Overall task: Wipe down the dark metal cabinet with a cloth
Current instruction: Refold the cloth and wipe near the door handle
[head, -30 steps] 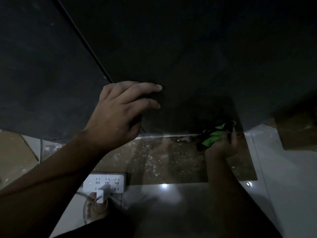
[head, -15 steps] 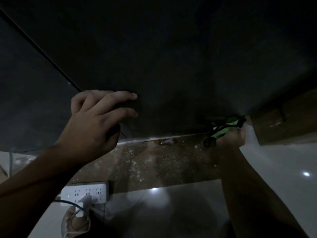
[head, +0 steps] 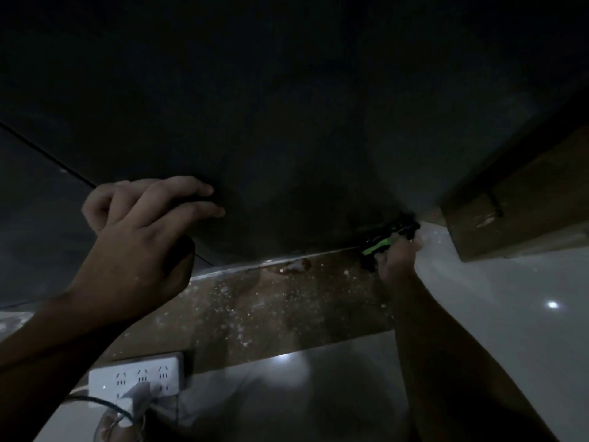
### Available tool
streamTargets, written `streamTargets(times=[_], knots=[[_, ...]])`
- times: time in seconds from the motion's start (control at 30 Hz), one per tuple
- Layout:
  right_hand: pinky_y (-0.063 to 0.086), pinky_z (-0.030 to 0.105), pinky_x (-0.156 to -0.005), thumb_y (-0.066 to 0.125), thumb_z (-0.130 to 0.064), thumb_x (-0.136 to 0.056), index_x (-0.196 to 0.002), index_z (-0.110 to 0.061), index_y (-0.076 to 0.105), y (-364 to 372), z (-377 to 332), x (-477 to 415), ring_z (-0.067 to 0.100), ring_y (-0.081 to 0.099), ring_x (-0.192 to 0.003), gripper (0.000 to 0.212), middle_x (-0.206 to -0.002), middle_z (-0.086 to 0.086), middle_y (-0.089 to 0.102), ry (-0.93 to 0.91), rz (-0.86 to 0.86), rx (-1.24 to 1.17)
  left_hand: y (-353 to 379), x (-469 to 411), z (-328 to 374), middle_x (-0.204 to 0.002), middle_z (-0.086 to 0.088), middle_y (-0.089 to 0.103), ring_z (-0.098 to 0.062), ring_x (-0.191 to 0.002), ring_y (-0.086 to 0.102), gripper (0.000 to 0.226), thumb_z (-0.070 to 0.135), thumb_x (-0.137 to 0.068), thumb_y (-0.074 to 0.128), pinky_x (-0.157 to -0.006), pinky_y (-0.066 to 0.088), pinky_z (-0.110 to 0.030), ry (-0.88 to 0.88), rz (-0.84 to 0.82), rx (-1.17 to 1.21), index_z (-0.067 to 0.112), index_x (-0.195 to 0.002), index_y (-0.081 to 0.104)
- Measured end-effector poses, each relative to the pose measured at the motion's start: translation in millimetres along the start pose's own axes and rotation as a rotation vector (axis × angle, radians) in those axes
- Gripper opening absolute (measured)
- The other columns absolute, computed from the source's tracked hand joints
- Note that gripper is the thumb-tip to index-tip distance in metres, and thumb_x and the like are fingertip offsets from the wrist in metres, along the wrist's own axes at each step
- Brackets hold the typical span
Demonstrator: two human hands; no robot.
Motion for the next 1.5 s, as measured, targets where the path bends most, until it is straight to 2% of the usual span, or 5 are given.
streamTargets(times=[0.3,0.63,1.0,1.1,1.5], knots=[[0.048,0.055,-0.102,0.061,-0.023,-0.091,-0.126,-0.056,0.035,25.8,59.9,23.7,0.025,0.053,-0.121,0.054,-0.139,-0.002,0.047,-0.048,-0.173,0.137,3.4,-3.0,4.8,-0.132,-0.012,0.051,-0.031,-0.116,0.047,0.048,0.022,-0.077,0.047,-0.095,0.029,-0.035,-0.003,0.003,-0.024,0.017,-0.123,0.062],[0.053,0.058,-0.092,0.077,0.000,-0.080,-0.105,-0.029,0.061,68.1,108.3,99.2,0.030,0.063,-0.113,0.041,-0.111,0.000,0.065,-0.280,-0.223,0.125,2.8,0.5,2.9,-0.138,-0.002,0.047,-0.038,-0.119,0.051,0.047,0.021,-0.080,0.045,-0.100,0.028,-0.048,-0.046,-0.058,-0.056,0.028,-0.126,0.054],[0.039,0.002,-0.092,0.065,-0.021,-0.090,-0.111,-0.010,0.075,149.2,130.2,252.2,0.008,0.061,-0.097,0.026,-0.099,0.008,0.077,-0.890,-0.522,0.515,-1.6,7.5,-0.4,-0.145,0.003,0.045,-0.023,-0.123,0.044,0.046,0.022,-0.078,0.046,-0.107,0.025,-0.049,0.036,-0.102,-0.095,0.023,-0.121,0.063],[0.043,0.010,-0.081,0.056,-0.031,-0.090,-0.107,-0.014,0.077,153.5,118.6,270.0,0.012,0.064,-0.085,0.031,-0.092,0.005,0.077,-1.114,-0.475,0.565,-3.7,8.7,-2.2,-0.145,0.005,0.046,-0.021,-0.125,0.045,0.044,0.026,-0.079,0.049,-0.108,0.026,-0.049,0.053,-0.116,-0.074,0.026,-0.122,0.061],[0.054,0.038,-0.090,0.071,-0.028,-0.085,-0.104,-0.019,0.077,155.3,180.8,192.1,0.018,0.068,-0.096,0.022,-0.103,0.001,0.075,-0.409,-0.532,0.749,-10.0,17.2,-2.6,-0.150,0.005,0.044,-0.017,-0.132,0.040,0.042,0.025,-0.080,0.044,-0.116,0.008,-0.031,0.020,-0.145,-0.056,0.024,-0.117,0.064]])
Point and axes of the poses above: each hand's wrist, its own x-axis away from the middle knuckle, its own y-axis out of the palm, z = x × y, the point moved 7 cm from there along -x, towards the middle knuckle
